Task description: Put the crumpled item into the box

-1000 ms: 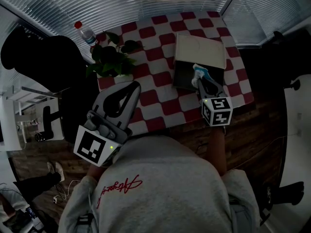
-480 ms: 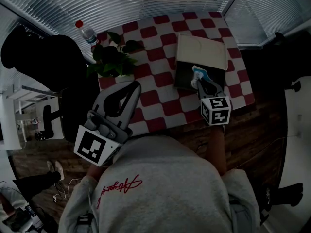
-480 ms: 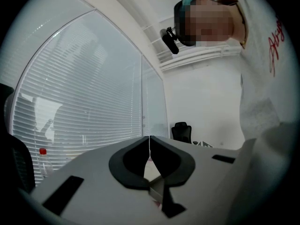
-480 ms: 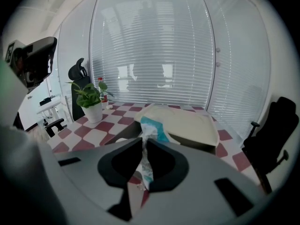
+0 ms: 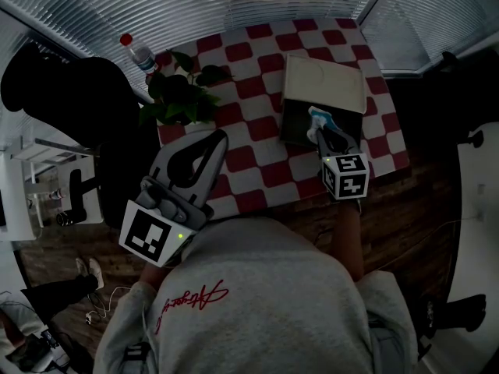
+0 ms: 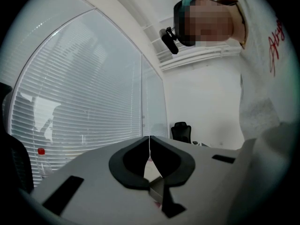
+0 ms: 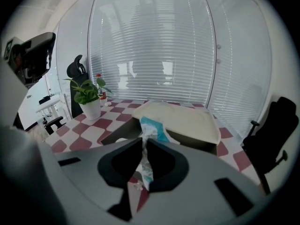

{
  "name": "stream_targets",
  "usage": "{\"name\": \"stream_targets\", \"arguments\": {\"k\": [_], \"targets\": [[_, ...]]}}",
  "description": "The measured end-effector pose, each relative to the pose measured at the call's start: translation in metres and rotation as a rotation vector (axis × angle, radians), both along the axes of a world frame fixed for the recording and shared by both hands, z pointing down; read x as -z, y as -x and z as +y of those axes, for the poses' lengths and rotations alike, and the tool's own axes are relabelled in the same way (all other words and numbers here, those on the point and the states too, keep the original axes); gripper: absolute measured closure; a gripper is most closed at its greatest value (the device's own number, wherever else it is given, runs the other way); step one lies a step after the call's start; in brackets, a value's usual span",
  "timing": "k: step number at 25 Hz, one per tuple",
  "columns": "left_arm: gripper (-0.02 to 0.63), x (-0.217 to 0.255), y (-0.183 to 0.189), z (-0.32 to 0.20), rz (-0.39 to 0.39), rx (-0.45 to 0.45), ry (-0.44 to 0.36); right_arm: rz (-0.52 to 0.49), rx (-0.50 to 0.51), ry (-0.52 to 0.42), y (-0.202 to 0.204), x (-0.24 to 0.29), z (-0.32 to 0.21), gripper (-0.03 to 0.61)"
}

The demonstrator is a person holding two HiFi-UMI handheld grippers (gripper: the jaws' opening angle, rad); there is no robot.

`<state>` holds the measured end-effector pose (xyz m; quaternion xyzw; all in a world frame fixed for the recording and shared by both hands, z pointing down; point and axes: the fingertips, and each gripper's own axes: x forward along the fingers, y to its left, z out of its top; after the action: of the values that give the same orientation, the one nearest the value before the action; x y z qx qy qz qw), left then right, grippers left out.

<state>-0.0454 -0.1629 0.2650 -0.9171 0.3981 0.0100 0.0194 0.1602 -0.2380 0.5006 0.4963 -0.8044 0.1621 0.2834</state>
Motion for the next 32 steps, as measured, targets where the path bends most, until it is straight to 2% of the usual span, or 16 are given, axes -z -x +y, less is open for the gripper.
{"name": "stream_targets", "arguments": {"k": [32], "targets": [[0.595,-0.002,0.004,-0.009,0.002,0.034,0.007,0.069,0.043,0.071,-0.001,-0.025,-0.014,0.535]]}}
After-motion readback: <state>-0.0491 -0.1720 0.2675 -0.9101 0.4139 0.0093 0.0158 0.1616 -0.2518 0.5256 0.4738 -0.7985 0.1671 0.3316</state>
